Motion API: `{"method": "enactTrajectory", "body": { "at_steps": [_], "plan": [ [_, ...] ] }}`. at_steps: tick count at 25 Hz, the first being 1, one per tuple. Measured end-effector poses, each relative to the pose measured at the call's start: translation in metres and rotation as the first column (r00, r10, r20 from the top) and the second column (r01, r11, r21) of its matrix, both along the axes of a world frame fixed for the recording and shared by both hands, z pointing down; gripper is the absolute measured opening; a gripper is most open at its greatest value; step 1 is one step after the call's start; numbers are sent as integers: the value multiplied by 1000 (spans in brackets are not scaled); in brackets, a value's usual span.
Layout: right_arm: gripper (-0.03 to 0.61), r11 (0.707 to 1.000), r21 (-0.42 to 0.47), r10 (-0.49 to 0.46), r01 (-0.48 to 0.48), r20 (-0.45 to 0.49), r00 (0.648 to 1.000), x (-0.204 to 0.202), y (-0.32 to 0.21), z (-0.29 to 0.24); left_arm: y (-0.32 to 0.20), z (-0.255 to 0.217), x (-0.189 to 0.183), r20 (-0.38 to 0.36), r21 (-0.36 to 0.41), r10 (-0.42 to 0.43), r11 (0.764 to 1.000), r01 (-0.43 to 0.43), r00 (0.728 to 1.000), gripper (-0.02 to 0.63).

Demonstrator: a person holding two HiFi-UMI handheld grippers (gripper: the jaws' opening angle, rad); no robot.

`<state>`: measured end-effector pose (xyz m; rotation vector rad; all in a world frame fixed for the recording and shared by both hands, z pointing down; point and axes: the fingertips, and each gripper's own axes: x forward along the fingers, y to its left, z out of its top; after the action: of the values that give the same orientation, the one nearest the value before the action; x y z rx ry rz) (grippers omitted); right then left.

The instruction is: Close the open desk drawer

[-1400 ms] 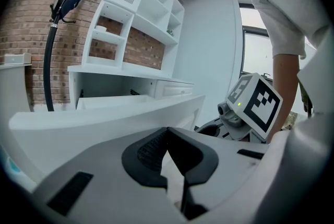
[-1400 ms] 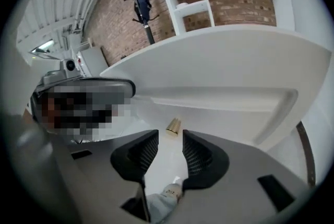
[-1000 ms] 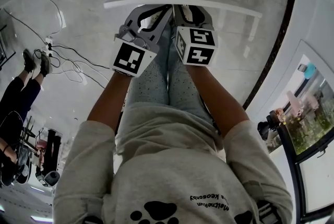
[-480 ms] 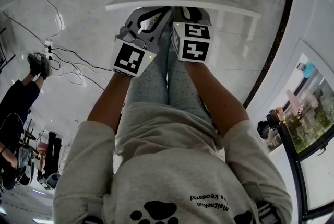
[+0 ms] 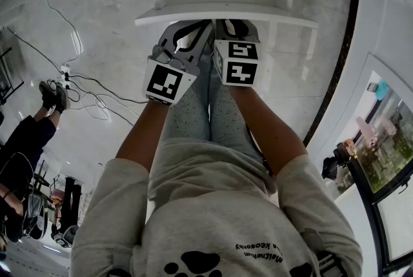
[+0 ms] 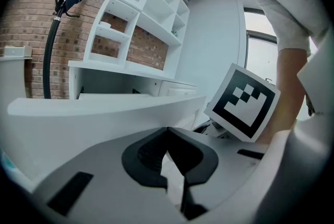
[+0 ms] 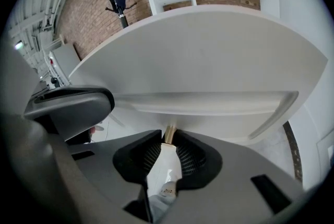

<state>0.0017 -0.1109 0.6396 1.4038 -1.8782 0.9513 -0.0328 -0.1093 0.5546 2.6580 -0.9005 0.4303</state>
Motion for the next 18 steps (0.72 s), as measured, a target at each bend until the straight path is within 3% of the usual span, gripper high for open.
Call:
{"method": "enactTrajectory", "body": {
  "at_steps": [14, 18],
  "plan": [
    [106, 999, 31, 34, -34, 16, 999, -1, -43, -1, -42, -1, -4, -22, -27, -11, 1000, 11, 1000, 18],
    [106, 998, 47, 29, -30, 9, 1000, -3, -55, -1, -52, 2, -8, 2, -71, 1, 998, -1, 1000, 18]
  ]
}}
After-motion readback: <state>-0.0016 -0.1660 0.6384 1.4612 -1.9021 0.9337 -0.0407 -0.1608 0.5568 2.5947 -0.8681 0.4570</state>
